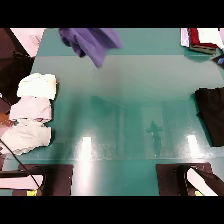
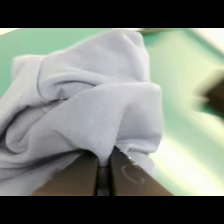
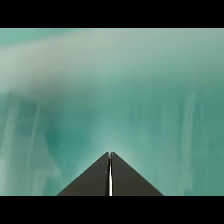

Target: Fold the shirts.

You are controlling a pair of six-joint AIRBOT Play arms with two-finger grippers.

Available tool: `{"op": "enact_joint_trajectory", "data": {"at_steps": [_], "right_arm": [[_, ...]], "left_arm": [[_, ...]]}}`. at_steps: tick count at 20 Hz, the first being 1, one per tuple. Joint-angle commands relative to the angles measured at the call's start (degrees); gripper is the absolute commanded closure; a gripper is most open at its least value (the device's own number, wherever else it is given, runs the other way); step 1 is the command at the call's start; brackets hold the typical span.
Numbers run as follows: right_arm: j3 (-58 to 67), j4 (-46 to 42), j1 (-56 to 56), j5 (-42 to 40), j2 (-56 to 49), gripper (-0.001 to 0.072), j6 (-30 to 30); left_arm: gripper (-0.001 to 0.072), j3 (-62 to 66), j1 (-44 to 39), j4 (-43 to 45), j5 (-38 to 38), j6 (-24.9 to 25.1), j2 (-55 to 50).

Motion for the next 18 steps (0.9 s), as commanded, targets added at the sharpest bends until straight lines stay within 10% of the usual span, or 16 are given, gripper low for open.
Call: {"op": "enact_joint_trajectory", "data": {"at_steps": [1, 6, 8, 9, 14, 18], "right_arm": [[7.13, 0.00, 0.04, 0.42, -0.02, 0.0693, -0.20], [9.92, -0.35, 0.04, 2.60, 0.02, 0.0693, -0.83], [9.92, -0.37, 0.04, 4.20, -0.24, 0.0693, -0.83], [9.90, -0.42, 0.04, 4.85, -0.50, 0.0693, -0.85], [9.92, -0.39, 0.04, 5.60, -2.25, 0.0693, -0.90], [9.92, -0.33, 0.04, 5.62, -4.35, 0.0693, -2.08]], "left_arm": [[0.0684, -4.26, -8.52, -2.03, -6.25, 2.16, 3.37], [0.0681, -19.15, -16.79, 11.76, -5.60, 1.42, -2.34], [0.0163, -22.21, -16.11, 12.81, -5.22, -2.34, -6.03], [0.0085, -22.23, -14.73, 13.79, -5.86, -7.37, -7.48], [0.0119, -26.12, -5.68, 11.61, -18.16, -13.55, -4.31], [0.0166, -53.18, -10.71, 7.15, -5.81, -13.49, 8.39]]}}
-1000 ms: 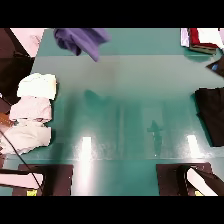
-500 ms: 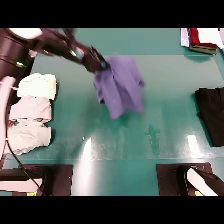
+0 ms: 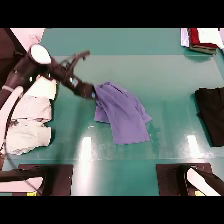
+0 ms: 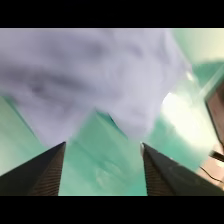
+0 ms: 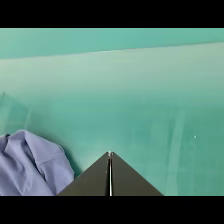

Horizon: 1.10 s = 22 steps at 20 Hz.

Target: Fold the shirts.

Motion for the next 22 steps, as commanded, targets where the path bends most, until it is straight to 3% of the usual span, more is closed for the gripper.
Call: {"op": "enact_joint_trajectory", "data": {"at_steps": [1, 5, 9, 12, 16, 18, 19, 22], "right_arm": [[0.07, 0.13, 0.04, 0.35, -2.05, 0.0693, -0.55], [0.07, 0.26, 0.04, 1.09, -4.44, 0.0693, -0.55], [0.02, 0.46, 0.04, 2.08, -5.27, 0.0693, -0.59], [0.02, 0.50, 0.04, 2.40, -5.27, 0.0693, -0.61], [0.02, 0.52, 0.04, 2.47, -5.27, 0.0693, -0.61], [0.02, 0.50, 0.04, 3.13, -5.25, 0.0693, -0.59], [0.02, 0.50, 0.04, 3.74, -5.27, 0.0693, -0.59], [0.00, 0.52, 0.04, 6.73, -5.29, 0.0693, -0.61]], "left_arm": [[0.0166, -22.53, -4.63, -5.70, 11.32, -1.18, 9.53], [0.0165, -39.52, -15.56, -15.06, 27.08, 0.04, 12.11], [0.0165, -41.42, -23.63, -18.64, 40.26, 0.02, 10.97], [0.0166, -40.63, -25.03, -23.98, 43.10, 2.49, 8.11], [0.0188, -37.18, -25.03, -24.26, 44.19, 2.54, 6.16], [0.0673, -35.28, -25.00, -23.61, 44.13, 2.82, 6.14], [0.0684, -33.73, -24.44, -22.34, 41.72, 2.80, 6.21], [0.0685, -27.28, -16.48, -12.41, 24.70, 0.13, 10.34]]}}
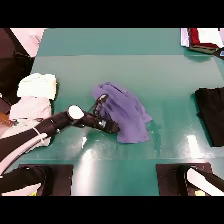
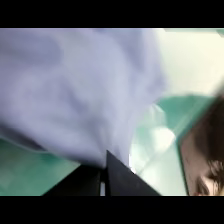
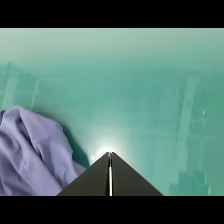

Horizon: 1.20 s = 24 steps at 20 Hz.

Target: Fold the shirts.

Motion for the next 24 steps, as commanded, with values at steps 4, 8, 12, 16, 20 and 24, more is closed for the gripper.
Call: {"op": "enact_joint_trajectory", "data": {"at_steps": [4, 8, 12, 16, 20, 24], "right_arm": [[-6.43, 0.11, 2.51, 4.07, 0.74, 0.0692, 0.00], [-19.45, 0.17, 13.38, -0.74, -1.99, 0.0181, 0.00], [-26.45, 6.27, 25.77, -12.63, -11.78, 0.0156, -4.50], [-26.58, 8.07, 32.06, -20.55, -22.86, 0.0156, -6.49], [-26.60, 18.16, 35.04, -19.98, -28.52, 0.0157, -12.02], [-26.60, 19.23, 37.75, -23.06, -28.94, 0.0242, -13.11]], "left_arm": [[0.0685, 13.38, 19.67, 22.69, -26.77, -4.79, 16.06], [0.0684, 19.10, 28.44, 31.21, -36.50, -4.79, 21.92], [0.0684, 19.67, 28.81, 34.62, -38.23, -4.81, 21.99], [0.0684, 19.67, 28.79, 34.80, -38.25, -4.81, 21.99], [0.0684, 19.67, 28.81, 34.84, -37.97, -4.79, 21.99], [0.0683, 19.65, 28.81, 34.84, -37.33, -4.79, 21.99]]}}
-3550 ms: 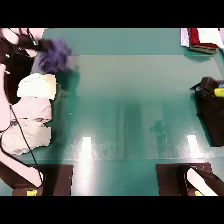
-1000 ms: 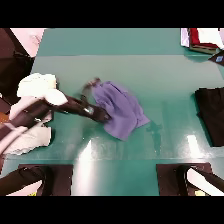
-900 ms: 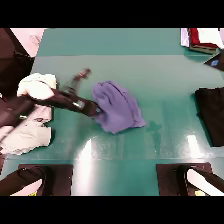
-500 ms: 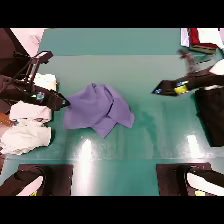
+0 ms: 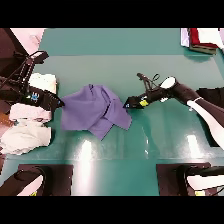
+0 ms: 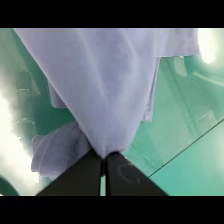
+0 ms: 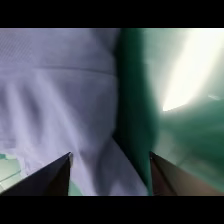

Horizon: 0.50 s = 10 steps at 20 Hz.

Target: Fold the shirts.

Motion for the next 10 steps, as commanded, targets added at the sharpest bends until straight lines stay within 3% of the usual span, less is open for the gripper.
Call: {"op": "enact_joint_trajectory", "data": {"at_steps": [1, 3, 4, 7, 10], "right_arm": [[-0.11, 2.60, 2.45, -3.63, -1.33, 0.0409, -2.21], [-0.09, 2.71, 2.71, -4.37, -1.31, 0.0631, -3.89], [-0.09, 2.67, 2.64, -4.04, -1.16, 0.0694, -4.50], [0.09, -1.03, -0.31, -3.34, 4.35, 0.0698, -4.31], [6.32, -11.87, -6.99, 3.50, 15.47, 0.0699, 0.87]], "left_arm": [[0.0684, 0.04, 0.07, 0.15, 0.37, 0.00, 0.07], [0.0684, 0.07, 0.04, 0.15, 0.31, -0.02, 0.07], [0.0683, 0.07, 0.07, 0.15, 0.33, -0.02, 0.07], [0.0684, 2.03, 0.07, 2.49, 0.22, -1.99, 0.13], [0.0684, 12.66, 0.07, 8.98, -1.29, -4.39, 0.39]]}}
